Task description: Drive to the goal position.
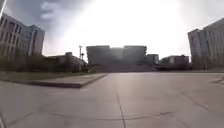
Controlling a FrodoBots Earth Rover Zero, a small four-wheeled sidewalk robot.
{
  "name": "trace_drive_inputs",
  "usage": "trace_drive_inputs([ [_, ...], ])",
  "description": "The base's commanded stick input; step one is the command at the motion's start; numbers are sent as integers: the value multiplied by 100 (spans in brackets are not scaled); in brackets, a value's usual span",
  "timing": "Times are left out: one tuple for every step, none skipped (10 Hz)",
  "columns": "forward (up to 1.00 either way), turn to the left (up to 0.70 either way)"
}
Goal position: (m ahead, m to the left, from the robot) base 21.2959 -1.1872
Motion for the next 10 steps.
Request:
trace_drive_inputs([
  [100,0],
  [100,0],
  [100,0],
  [100,0],
  [100,0],
  [100,0],
  [100,0],
  [100,0],
  [100,0],
  [100,0],
])
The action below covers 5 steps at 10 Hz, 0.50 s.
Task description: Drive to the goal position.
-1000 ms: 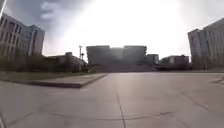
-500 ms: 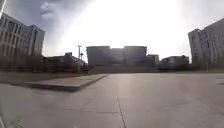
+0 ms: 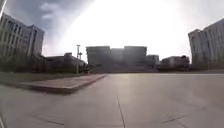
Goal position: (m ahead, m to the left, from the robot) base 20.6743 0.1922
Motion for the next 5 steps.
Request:
trace_drive_inputs([
  [100,0],
  [100,0],
  [100,0],
  [100,0],
  [100,0],
])
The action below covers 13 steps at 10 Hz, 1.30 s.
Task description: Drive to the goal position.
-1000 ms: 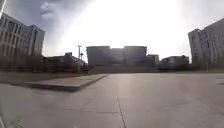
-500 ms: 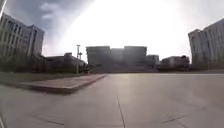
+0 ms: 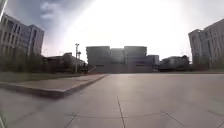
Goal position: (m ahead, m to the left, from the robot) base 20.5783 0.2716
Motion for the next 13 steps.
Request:
trace_drive_inputs([
  [100,0],
  [100,0],
  [100,0],
  [100,0],
  [100,0],
  [100,0],
  [100,0],
  [100,0],
  [100,0],
  [100,0],
  [100,0],
  [100,0],
  [100,0],
])
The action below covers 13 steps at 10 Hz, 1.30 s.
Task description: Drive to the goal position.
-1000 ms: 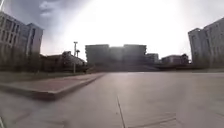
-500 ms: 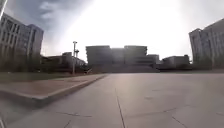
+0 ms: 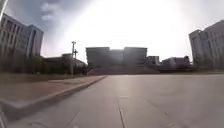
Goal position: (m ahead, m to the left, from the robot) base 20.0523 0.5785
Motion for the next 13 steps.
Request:
trace_drive_inputs([
  [100,0],
  [100,0],
  [100,0],
  [100,0],
  [100,0],
  [100,0],
  [100,0],
  [100,0],
  [100,0],
  [100,0],
  [100,0],
  [100,0],
  [100,0],
])
